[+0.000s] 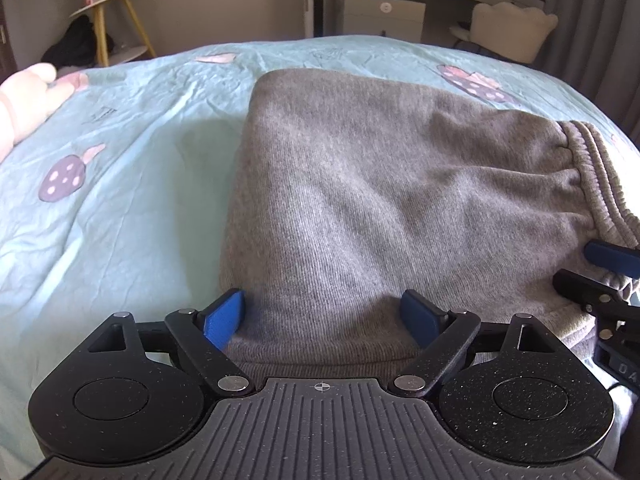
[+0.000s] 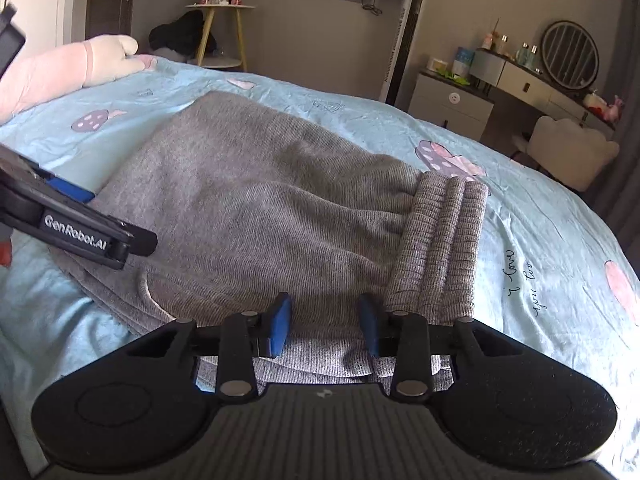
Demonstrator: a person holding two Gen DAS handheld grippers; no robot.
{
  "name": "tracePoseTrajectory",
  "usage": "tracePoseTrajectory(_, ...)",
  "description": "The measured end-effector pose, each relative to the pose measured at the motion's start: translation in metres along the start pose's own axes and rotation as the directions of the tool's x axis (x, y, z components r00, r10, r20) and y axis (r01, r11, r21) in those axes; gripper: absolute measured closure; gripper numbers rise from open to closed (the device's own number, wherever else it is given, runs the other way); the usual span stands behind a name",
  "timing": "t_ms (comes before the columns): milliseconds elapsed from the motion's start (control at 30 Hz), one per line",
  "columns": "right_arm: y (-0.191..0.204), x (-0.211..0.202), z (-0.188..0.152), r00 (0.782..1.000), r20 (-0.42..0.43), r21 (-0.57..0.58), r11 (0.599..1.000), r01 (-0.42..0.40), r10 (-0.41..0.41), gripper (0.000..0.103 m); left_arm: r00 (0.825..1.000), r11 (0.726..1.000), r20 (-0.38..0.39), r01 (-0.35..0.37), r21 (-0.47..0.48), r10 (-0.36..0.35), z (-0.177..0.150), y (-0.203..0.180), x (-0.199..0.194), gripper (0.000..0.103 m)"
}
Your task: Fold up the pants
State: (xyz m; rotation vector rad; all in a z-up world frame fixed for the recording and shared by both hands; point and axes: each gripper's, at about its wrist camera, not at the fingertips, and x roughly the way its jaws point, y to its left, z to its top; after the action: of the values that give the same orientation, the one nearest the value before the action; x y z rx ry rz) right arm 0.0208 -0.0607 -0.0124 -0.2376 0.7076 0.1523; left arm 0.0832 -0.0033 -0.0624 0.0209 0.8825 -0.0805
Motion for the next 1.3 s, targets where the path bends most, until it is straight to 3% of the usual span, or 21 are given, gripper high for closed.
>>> tracePoseTrajectory(167, -0.017, -0.014, 0.024, 0.997, 0.073, 0.109, 0.994, -0.021, 0.013, 0.052, 0.999, 1.000, 0.051, 0.001, -0.015, 0.000, 0.004, 0.000, -0.012, 0.016)
tracePoseTrajectory(300, -0.027, 0.000, 0.047, 0.995, 0.089, 0.081, 0.996, 0.027, -0.034, 0.050, 0.992, 0.997, 0.118, 0.043, -0.061, -0.036, 0.027, 0.007, -0.020, 0.016)
tracePoseTrajectory(367, -0.030, 0.012, 0.057, 0.993, 0.103, 0.045, 0.997, 0.059, -0.064, 0.051, 0.991, 0.998, 0.132, 0.026, -0.061, -0.017, 0.045, 0.009, -0.014, 0.016)
tracePoseTrajectory(467, -0.038, 0.034, 0.068, 0.993, 0.099, 0.026, 0.998, 0.059, -0.061, 0.054, 0.992, 0.999, 0.123, -0.021, -0.035, 0.025, 0.076, 0.007, 0.006, 0.016)
tracePoseTrajectory(533, -0.042, 0.046, 0.070, 0.992, 0.093, 0.005, 0.996, 0.090, -0.090, 0.064, 0.992, 0.999, 0.117, -0.047, -0.019, 0.049, 0.093, 0.006, 0.022, 0.016)
tracePoseTrajectory(600, -0.047, 0.059, 0.069, 0.987, 0.062, -0.026, 0.988, 0.149, -0.147, 0.065, 0.992, 0.997, 0.096, -0.076, -0.022, 0.078, 0.105, 0.007, 0.043, 0.016)
tracePoseTrajectory(633, -0.053, 0.065, 0.067, 0.989, 0.042, -0.017, 0.990, 0.139, -0.138, 0.065, 0.993, 0.996, 0.082, -0.084, -0.022, 0.085, 0.110, 0.008, 0.052, 0.016)
tracePoseTrajectory(800, -0.072, 0.082, 0.049, 0.996, 0.045, 0.045, 0.996, 0.081, -0.083, 0.065, 0.999, 0.997, 0.000, -0.049, -0.059, 0.049, 0.103, 0.021, 0.098, 0.002)
tracePoseTrajectory(967, -0.081, 0.076, 0.047, 0.996, 0.063, 0.126, 0.991, 0.050, -0.058, 0.064, 0.999, 0.983, -0.038, 0.031, -0.183, -0.038, 0.095, 0.041, 0.085, 0.001)
tracePoseTrajectory(1000, -0.079, 0.068, 0.047, 0.996, 0.069, 0.137, 0.989, 0.052, -0.062, 0.057, 0.997, 0.980, -0.049, 0.052, -0.193, -0.062, 0.091, 0.044, 0.078, 0.002)
tracePoseTrajectory(1033, -0.079, 0.060, 0.046, 0.996, 0.057, 0.161, 0.985, 0.064, -0.074, 0.034, 0.995, 0.978, -0.051, 0.079, -0.194, -0.090, 0.086, 0.046, 0.071, 0.002)
tracePoseTrajectory(1100, -0.087, 0.043, 0.034, 0.998, 0.036, 0.260, 0.965, 0.037, -0.047, 0.021, 0.988, 0.978, -0.069, 0.127, -0.165, -0.139, 0.071, 0.050, 0.057, 0.002)
tracePoseTrajectory(1167, -0.103, 0.027, 0.013, 0.999, 0.039, 0.391, 0.920, -0.032, 0.018, 0.021, 0.981, 0.980, -0.090, 0.163, -0.116, -0.174, 0.056, 0.055, 0.047, 0.002)
tracePoseTrajectory(1233, -0.121, 0.022, -0.011, 0.993, 0.030, 0.525, 0.844, -0.111, 0.112, 0.018, 0.965, 0.971, -0.126, 0.219, -0.097, -0.230, 0.044, 0.061, 0.045, 0.002)
tracePoseTrajectory(1300, -0.138, 0.025, -0.031, 0.972, 0.050, 0.645, 0.736, -0.208, 0.231, 0.018, 0.953, 0.960, -0.139, 0.258, -0.107, -0.271, 0.038, 0.066, 0.042, 0.002)
